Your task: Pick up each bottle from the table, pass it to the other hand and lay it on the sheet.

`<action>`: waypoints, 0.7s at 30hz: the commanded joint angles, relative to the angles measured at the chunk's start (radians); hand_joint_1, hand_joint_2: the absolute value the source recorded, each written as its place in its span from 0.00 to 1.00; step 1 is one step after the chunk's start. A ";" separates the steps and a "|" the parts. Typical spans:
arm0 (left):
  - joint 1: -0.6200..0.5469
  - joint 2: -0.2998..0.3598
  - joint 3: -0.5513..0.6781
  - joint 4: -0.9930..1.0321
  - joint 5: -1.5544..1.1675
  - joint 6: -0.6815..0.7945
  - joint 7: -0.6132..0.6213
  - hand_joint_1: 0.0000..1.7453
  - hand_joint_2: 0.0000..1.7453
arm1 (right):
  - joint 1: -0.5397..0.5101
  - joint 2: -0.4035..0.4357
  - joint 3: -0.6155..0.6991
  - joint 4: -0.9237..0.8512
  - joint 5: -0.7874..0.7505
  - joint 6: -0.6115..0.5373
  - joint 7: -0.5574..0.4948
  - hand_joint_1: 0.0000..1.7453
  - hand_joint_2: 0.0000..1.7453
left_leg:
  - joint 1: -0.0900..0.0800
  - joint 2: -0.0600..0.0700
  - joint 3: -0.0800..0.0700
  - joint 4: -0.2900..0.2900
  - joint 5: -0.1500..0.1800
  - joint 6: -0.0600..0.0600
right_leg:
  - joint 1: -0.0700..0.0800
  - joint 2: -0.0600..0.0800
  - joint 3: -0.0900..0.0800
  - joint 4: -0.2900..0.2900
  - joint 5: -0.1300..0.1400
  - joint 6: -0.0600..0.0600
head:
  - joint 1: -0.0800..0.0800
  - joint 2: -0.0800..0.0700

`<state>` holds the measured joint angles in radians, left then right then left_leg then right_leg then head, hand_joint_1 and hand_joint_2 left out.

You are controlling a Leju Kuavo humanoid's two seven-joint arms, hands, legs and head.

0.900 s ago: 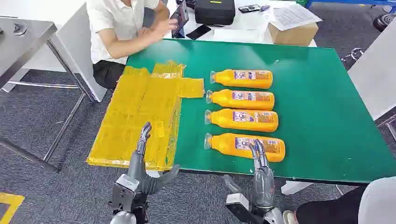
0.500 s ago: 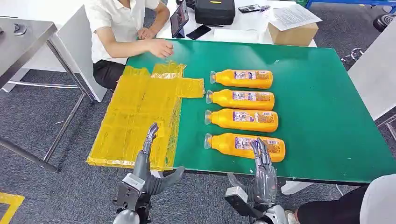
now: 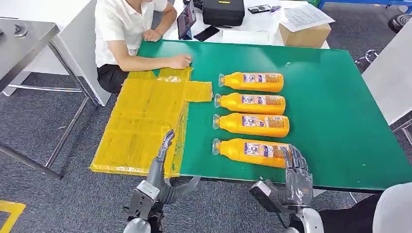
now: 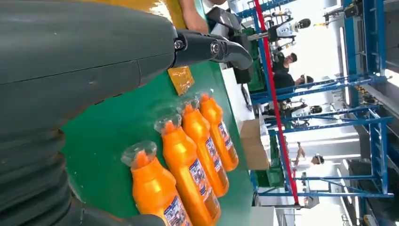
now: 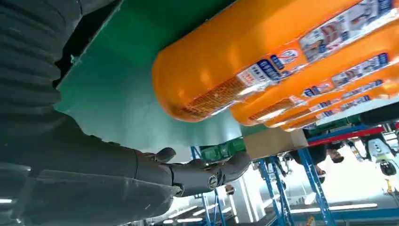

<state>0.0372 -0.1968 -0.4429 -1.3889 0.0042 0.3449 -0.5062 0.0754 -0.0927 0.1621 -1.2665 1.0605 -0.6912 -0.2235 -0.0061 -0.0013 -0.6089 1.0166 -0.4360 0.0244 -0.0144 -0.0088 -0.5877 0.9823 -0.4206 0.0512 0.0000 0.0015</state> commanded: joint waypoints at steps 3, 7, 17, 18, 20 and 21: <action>-0.044 -0.002 -0.031 0.073 0.014 0.000 0.004 0.00 1.00 | -0.113 -0.047 0.007 0.151 0.090 0.016 0.081 0.00 1.00 | 0.001 0.002 0.005 -0.001 -0.001 -0.001 | 0.001 0.002 0.005 -0.002 0.000 -0.001 | 0.000 0.000; -0.054 -0.003 -0.043 0.083 0.015 -0.006 0.004 0.00 1.00 | -0.169 -0.043 0.027 0.208 0.107 0.036 0.075 0.00 1.00 | 0.001 0.002 0.004 -0.001 0.000 -0.001 | 0.000 0.003 0.004 -0.002 0.000 -0.001 | 0.000 0.000; -0.067 -0.003 -0.060 0.098 0.024 -0.013 0.008 0.00 1.00 | -0.265 -0.024 0.064 0.329 0.071 0.087 0.051 0.00 1.00 | 0.001 0.002 0.006 -0.002 0.000 -0.001 | 0.001 0.003 0.006 -0.002 0.000 -0.002 | 0.000 0.000; -0.067 -0.003 -0.060 0.098 0.024 -0.013 0.008 0.00 1.00 | -0.265 -0.024 0.064 0.329 0.071 0.087 0.051 0.00 1.00 | 0.001 0.001 0.005 -0.001 0.000 -0.001 | 0.001 0.002 0.005 -0.002 0.000 -0.002 | 0.000 0.000; -0.067 -0.002 -0.061 0.098 0.025 -0.013 0.009 0.00 1.00 | -0.262 -0.025 0.065 0.331 0.070 0.083 0.050 0.00 1.00 | 0.001 0.001 0.006 -0.002 -0.001 -0.001 | 0.001 0.002 0.006 -0.001 -0.001 -0.002 | 0.000 0.000; -0.067 -0.002 -0.061 0.098 0.025 -0.013 0.009 0.00 1.00 | -0.262 -0.025 0.065 0.331 0.070 0.083 0.050 0.00 1.00 | 0.001 0.001 0.005 -0.001 0.000 -0.001 | 0.000 0.002 0.005 -0.001 0.000 -0.002 | 0.000 0.000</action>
<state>0.0064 -0.2110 -0.4849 -1.3546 0.0225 0.3296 -0.5043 -0.1271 -0.1263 0.1934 -1.0541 1.1387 -0.6123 -0.1693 -0.0063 -0.0013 -0.6088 1.0167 -0.4351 0.0252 -0.0147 -0.0089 -0.5871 0.9825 -0.4202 0.0515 -0.0004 0.0015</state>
